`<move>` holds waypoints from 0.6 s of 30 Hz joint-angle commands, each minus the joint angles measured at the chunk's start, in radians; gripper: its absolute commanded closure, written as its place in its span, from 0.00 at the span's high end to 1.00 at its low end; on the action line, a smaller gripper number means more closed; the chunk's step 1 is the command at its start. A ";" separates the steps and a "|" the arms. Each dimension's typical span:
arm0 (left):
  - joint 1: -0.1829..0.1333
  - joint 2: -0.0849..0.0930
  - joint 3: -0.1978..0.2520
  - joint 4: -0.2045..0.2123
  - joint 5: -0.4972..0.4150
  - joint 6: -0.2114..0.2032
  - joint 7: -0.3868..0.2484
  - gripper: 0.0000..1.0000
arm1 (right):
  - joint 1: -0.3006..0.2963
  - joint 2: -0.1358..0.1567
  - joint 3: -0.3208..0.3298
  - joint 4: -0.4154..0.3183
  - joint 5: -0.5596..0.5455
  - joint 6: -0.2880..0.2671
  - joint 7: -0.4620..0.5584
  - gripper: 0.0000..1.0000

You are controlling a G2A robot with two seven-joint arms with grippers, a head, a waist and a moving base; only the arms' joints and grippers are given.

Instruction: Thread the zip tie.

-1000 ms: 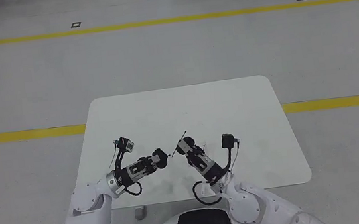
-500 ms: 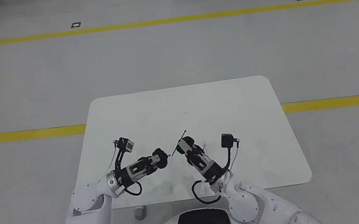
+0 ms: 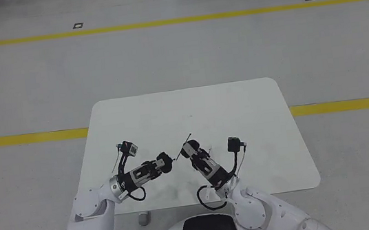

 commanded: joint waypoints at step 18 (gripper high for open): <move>0.000 0.000 0.000 0.000 0.000 0.000 0.000 0.00 | 0.019 -0.016 -0.006 0.036 0.001 0.000 0.007 0.00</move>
